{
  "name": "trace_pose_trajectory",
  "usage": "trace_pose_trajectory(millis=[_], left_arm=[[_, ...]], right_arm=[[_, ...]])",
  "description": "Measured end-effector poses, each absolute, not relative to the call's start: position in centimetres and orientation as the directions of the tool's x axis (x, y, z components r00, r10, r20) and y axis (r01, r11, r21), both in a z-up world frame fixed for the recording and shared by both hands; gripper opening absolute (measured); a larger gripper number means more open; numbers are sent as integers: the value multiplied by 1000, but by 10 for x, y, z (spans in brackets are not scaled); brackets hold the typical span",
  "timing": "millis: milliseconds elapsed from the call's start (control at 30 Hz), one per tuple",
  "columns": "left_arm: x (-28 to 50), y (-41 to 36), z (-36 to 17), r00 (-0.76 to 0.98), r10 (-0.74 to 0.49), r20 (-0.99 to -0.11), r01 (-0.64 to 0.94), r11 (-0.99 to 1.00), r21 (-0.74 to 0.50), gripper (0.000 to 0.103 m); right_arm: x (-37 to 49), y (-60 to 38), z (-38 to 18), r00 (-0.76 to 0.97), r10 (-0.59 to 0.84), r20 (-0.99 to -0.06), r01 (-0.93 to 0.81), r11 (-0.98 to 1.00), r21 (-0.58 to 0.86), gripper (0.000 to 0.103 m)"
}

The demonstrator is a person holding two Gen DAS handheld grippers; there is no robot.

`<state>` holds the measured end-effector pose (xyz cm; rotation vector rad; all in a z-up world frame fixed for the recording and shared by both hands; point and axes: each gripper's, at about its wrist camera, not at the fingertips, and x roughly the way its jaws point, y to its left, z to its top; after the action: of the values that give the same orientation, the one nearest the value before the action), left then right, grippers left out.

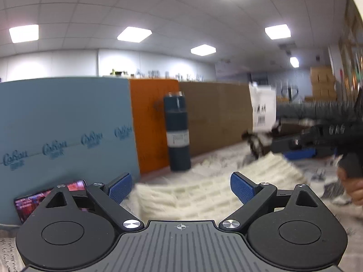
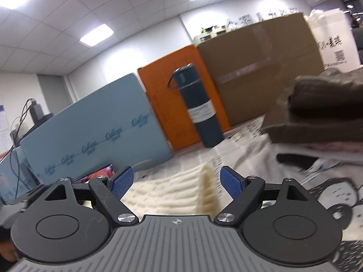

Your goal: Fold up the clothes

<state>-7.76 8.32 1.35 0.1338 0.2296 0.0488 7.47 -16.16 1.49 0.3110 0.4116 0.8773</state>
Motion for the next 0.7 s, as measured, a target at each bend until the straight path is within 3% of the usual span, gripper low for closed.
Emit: trace_pose_trajectory(millis=[100,233,300,367,567,700], left_arm=[[-62,88,-1,940,139,-311,-98,985,145,96],[-53,113,-4,901,191,-389,-198,980,24,96],[-51,127,-7,893,154,-422,-199,978,-64,96],[-52,130,-9,892,139,-431,-195,977,-89,97],[-56,132,-14,883,122,-453,-215,963,-160,97],[-57,138,-16,882,98,-460,-214,955,-207,97]], right_arm=[[67,-156,15,557,801,-218,-695,593,405,83],[64,-148,16,510,833,-212,-728,550,409,83],[65,-143,15,494,840,-224,-735,541,409,87],[69,-141,12,473,848,-240,-731,530,431,87],[55,-155,25,493,866,-83,-762,476,439,87],[58,-138,22,356,925,-131,-795,373,479,87]])
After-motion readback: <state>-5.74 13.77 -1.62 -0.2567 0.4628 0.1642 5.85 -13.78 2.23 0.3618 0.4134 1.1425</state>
